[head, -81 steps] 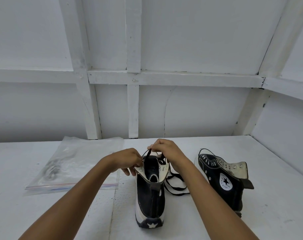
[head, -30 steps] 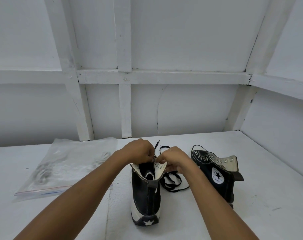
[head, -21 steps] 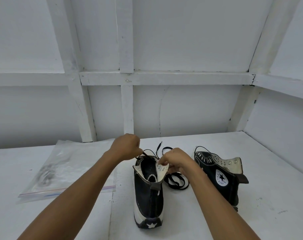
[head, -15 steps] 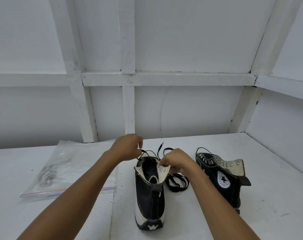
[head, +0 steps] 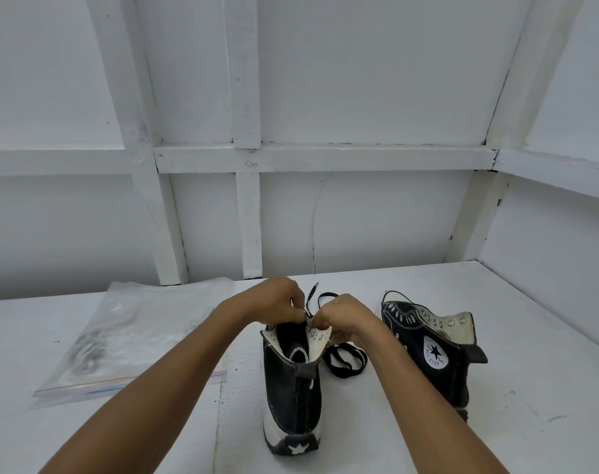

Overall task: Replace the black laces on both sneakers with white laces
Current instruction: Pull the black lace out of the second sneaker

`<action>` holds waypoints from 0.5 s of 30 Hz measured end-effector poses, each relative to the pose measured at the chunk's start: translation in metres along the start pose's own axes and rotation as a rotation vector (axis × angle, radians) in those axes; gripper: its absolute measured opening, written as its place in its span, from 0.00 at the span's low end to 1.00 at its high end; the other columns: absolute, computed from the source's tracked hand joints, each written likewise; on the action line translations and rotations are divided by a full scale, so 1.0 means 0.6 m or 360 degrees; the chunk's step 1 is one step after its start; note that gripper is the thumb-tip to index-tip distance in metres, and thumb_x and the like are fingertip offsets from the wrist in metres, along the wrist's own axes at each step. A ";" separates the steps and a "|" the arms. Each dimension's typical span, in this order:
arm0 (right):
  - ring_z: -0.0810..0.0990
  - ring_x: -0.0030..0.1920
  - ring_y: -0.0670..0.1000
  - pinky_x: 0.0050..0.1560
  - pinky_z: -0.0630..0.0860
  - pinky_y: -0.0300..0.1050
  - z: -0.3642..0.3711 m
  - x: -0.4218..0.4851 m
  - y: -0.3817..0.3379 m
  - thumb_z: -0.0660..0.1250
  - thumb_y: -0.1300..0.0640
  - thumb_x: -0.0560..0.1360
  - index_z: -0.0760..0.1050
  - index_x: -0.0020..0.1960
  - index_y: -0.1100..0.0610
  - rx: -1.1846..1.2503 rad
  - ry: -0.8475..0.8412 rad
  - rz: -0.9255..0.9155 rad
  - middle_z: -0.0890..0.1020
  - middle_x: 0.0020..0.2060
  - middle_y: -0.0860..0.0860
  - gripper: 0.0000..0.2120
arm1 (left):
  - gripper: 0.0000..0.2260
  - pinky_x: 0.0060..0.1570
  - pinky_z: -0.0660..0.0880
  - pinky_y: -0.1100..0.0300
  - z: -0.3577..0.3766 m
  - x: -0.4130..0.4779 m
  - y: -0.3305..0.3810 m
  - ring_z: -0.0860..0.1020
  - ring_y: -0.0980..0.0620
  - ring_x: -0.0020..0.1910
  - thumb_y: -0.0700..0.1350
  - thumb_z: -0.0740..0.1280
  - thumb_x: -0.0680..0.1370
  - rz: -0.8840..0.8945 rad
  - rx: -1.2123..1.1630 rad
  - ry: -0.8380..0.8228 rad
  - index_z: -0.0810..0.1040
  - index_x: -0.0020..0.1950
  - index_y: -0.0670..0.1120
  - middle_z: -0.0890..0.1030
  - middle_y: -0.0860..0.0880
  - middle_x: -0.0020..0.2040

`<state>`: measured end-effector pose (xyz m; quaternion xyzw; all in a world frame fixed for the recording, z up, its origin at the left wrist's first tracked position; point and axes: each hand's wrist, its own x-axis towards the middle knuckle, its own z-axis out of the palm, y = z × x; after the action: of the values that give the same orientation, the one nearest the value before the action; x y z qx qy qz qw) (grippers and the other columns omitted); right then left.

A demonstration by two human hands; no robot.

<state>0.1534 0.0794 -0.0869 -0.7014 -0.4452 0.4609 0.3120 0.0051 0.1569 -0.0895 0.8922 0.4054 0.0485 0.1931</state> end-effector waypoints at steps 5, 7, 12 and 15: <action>0.78 0.24 0.49 0.31 0.80 0.41 0.002 0.010 0.006 0.68 0.69 0.73 0.72 0.35 0.62 -0.0005 0.0005 0.0010 0.76 0.26 0.54 0.10 | 0.08 0.55 0.77 0.49 -0.026 -0.021 0.006 0.81 0.43 0.51 0.47 0.65 0.74 -0.0025 -0.1096 0.0136 0.76 0.39 0.44 0.86 0.44 0.49; 0.78 0.23 0.48 0.32 0.79 0.41 0.002 0.013 0.008 0.68 0.68 0.73 0.72 0.36 0.62 -0.0043 0.0006 0.0007 0.77 0.27 0.55 0.08 | 0.07 0.54 0.77 0.51 -0.035 -0.027 0.006 0.81 0.45 0.46 0.39 0.59 0.80 0.0038 -0.1406 0.0101 0.72 0.43 0.42 0.86 0.42 0.47; 0.75 0.20 0.45 0.31 0.75 0.40 0.002 0.013 0.011 0.68 0.67 0.74 0.74 0.41 0.64 -0.0102 0.0002 0.0000 0.76 0.28 0.55 0.04 | 0.04 0.31 0.68 0.60 -0.030 -0.018 0.006 0.65 0.52 0.29 0.40 0.60 0.81 -0.0147 -0.1405 0.0168 0.71 0.47 0.44 0.70 0.49 0.30; 0.74 0.19 0.45 0.30 0.74 0.40 0.001 0.013 0.010 0.68 0.66 0.74 0.73 0.42 0.63 -0.0102 -0.0007 0.0009 0.75 0.28 0.55 0.04 | 0.03 0.25 0.64 0.67 -0.020 -0.009 0.011 0.68 0.55 0.29 0.43 0.66 0.79 -0.0204 -0.0821 0.0172 0.77 0.48 0.44 0.75 0.51 0.35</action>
<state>0.1562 0.0839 -0.0951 -0.7112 -0.4585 0.4489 0.2872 0.0031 0.1525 -0.0753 0.7821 0.4450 0.1856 0.3949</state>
